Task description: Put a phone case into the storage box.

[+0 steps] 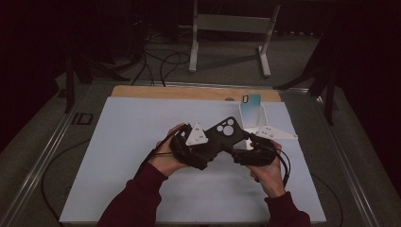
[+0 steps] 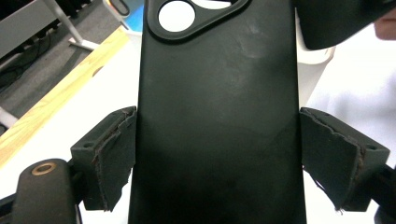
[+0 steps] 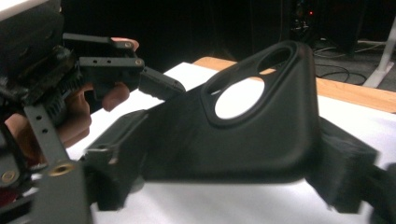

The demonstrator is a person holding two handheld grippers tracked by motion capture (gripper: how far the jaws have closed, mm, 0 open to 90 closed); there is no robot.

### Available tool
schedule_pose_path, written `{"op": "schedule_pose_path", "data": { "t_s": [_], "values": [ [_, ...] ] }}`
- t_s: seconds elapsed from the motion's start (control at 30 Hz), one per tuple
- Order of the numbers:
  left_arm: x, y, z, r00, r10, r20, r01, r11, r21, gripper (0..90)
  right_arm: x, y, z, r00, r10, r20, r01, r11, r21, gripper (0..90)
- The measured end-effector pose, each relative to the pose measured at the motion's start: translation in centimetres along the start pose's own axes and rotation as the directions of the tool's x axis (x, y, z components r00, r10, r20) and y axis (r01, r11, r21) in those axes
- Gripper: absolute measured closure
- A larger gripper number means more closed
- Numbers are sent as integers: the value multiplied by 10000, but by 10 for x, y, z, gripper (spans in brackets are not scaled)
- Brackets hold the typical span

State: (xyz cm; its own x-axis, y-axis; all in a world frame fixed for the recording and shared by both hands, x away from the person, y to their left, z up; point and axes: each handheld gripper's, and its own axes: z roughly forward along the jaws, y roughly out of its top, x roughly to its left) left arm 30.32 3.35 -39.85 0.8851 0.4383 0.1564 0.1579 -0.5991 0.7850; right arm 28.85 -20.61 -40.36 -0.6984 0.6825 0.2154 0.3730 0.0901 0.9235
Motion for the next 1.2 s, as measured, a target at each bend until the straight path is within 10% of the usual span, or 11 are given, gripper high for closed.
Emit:
{"op": "schedule_pose_path", "data": {
  "t_s": [0.33, 0.5, 0.6, 0.67, 1.2],
  "values": [
    [-5, 3, 2, 9997, 105, 216, -100, 9996, -260, 158, -3, 0, 2, 9958, 751, -515, -741, 9970, 219, 486],
    [-7, 2, 8, 9995, 192, 265, -189, 9998, -85, 155, -1, 1, 3, 9825, 1146, -1466, -1130, 9934, 194, 784],
    [-8, 2, 12, 9996, 278, -17, -278, 9996, 62, 154, 3, 1, 5, 9827, 1161, -1443, -1145, 9932, 191, 830],
    [-5, 0, 12, 10000, -10, -27, 10, 10000, 43, 341, 6, 2, 6, 9887, 895, -1201, -880, 9960, 181, 846],
    [3, -3, 6, 9964, -565, 639, 591, 9975, -396, 86, 8, 11, -4, 9919, 243, -1246, -229, 9997, 127, 858]
  ]
}}
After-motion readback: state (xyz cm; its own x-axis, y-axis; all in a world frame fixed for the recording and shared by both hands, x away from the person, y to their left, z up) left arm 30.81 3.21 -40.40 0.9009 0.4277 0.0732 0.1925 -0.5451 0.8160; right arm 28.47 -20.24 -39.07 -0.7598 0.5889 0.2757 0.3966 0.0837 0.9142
